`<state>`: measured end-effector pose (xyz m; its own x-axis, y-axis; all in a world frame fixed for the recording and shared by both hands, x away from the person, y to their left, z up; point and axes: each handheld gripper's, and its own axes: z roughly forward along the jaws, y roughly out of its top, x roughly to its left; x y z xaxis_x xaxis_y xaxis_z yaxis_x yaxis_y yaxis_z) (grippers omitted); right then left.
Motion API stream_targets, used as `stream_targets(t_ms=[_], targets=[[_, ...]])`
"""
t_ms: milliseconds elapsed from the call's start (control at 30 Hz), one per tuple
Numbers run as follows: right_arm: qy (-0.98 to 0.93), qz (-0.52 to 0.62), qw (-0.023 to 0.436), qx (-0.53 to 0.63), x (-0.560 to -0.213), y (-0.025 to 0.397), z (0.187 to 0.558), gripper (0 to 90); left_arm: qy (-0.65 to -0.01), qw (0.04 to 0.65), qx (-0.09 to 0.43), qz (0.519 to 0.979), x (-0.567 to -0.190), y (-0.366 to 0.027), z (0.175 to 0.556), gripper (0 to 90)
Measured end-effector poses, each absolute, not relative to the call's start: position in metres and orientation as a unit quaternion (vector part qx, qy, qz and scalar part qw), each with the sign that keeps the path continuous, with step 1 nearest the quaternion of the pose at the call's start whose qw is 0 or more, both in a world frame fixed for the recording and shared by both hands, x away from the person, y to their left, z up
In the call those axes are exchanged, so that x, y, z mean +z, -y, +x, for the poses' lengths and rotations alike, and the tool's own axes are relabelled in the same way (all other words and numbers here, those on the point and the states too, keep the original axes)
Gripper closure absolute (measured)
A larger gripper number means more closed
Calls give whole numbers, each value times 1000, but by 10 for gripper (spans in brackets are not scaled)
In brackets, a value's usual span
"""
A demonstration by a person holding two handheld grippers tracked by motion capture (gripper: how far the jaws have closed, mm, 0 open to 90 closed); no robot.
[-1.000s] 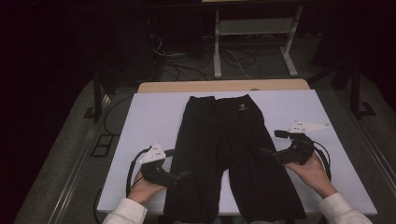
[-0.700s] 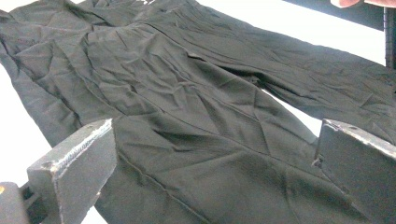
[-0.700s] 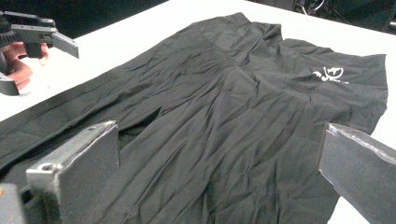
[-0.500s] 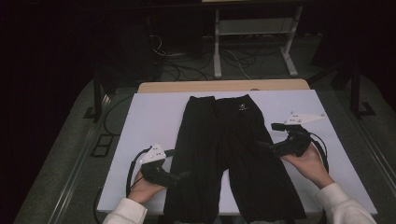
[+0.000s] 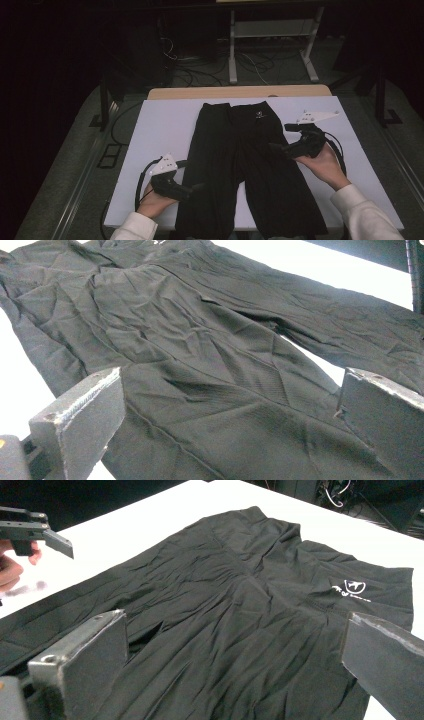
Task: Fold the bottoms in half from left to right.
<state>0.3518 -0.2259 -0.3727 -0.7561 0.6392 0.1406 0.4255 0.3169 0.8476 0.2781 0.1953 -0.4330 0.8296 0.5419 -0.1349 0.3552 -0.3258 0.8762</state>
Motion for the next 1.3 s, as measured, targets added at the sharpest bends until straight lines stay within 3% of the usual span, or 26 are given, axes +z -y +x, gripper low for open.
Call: stream_targets(t_ms=[1300], targets=[[-812,326,114,470,-349,196,402,0,-277,509,91,810,-433,-196,278,0]])
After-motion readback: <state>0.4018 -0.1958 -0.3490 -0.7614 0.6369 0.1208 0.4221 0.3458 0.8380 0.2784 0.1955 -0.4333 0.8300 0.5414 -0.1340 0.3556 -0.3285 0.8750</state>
